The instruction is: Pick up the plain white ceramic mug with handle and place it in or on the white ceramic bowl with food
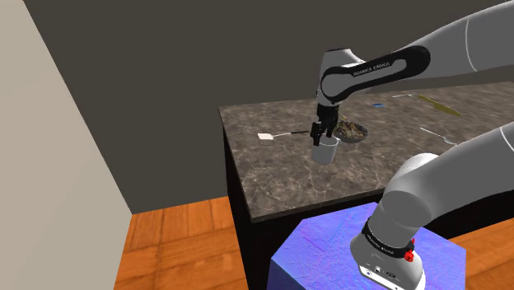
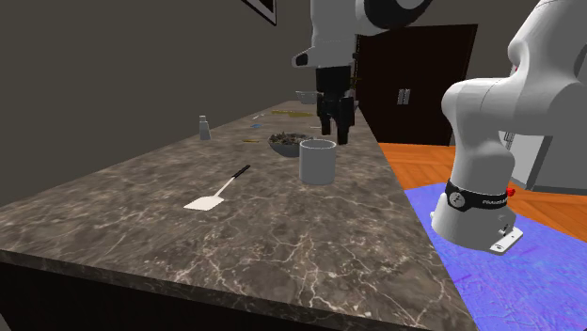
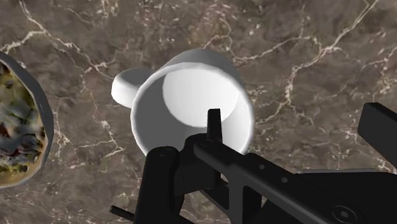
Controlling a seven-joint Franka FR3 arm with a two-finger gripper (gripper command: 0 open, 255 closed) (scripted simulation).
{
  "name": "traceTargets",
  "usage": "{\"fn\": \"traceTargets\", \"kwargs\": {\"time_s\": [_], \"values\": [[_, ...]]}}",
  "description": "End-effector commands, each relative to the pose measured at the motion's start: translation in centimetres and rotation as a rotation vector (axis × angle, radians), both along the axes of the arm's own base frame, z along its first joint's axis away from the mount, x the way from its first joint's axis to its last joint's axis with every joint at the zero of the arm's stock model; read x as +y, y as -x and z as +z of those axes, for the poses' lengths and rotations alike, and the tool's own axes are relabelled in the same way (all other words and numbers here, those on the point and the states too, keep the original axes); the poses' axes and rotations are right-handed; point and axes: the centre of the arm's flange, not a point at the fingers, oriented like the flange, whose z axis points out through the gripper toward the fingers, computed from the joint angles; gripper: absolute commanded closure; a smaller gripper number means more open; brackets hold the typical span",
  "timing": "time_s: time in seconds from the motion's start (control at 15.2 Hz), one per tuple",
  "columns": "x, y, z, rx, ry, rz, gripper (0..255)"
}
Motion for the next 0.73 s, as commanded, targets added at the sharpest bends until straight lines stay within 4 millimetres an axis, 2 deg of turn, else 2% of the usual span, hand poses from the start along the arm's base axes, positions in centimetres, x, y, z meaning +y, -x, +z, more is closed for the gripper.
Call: {"fn": "traceTargets", "kwargs": {"time_s": [0.0,0.53,0.66], "values": [[-1.7,-0.9,-1.8,-0.014,0.004,0.007,0],[-2.1,-0.8,-5.9,-0.017,0.004,0.008,0],[-2.1,-0.8,-6.2,-0.017,0.004,0.008,0]]}}
